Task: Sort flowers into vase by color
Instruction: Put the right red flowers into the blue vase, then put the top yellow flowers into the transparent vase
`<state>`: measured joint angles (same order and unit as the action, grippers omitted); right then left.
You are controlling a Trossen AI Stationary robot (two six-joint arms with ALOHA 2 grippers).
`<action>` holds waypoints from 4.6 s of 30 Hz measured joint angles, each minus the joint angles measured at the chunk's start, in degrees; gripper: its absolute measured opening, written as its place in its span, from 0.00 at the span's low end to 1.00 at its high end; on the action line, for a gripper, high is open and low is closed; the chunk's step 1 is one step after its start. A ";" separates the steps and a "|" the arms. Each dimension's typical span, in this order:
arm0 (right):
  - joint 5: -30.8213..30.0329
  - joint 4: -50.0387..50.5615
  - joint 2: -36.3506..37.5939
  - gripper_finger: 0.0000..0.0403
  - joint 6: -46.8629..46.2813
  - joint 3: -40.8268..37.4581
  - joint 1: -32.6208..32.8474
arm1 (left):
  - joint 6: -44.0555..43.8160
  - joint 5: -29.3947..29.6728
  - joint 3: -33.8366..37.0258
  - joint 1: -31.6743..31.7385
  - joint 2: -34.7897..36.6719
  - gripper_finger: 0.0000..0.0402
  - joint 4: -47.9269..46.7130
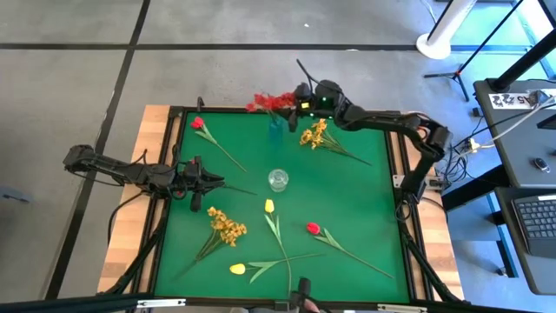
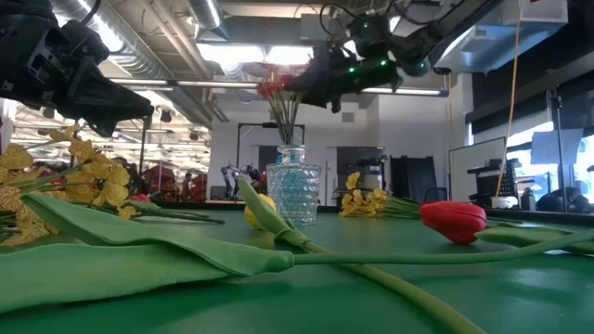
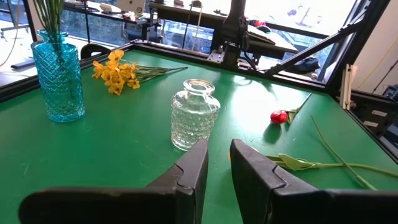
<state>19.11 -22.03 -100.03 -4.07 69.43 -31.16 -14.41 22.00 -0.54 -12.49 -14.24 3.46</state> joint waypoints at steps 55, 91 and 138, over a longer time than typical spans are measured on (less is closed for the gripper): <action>-16.12 52.91 15.04 0.65 -2.08 -20.13 6.75 | 0.00 0.00 0.02 -0.01 -0.01 0.17 0.00; -18.50 42.28 14.94 0.58 3.98 -32.91 -10.91 | 0.00 0.00 0.02 -0.02 -0.01 0.17 -0.01; -15.87 -40.24 31.54 0.03 1.39 -44.06 31.52 | 0.00 -0.01 0.00 0.00 -0.01 0.17 -0.01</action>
<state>3.25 -62.27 -68.49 -2.68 25.37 0.36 -14.41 21.99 -0.54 -12.50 -14.25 3.45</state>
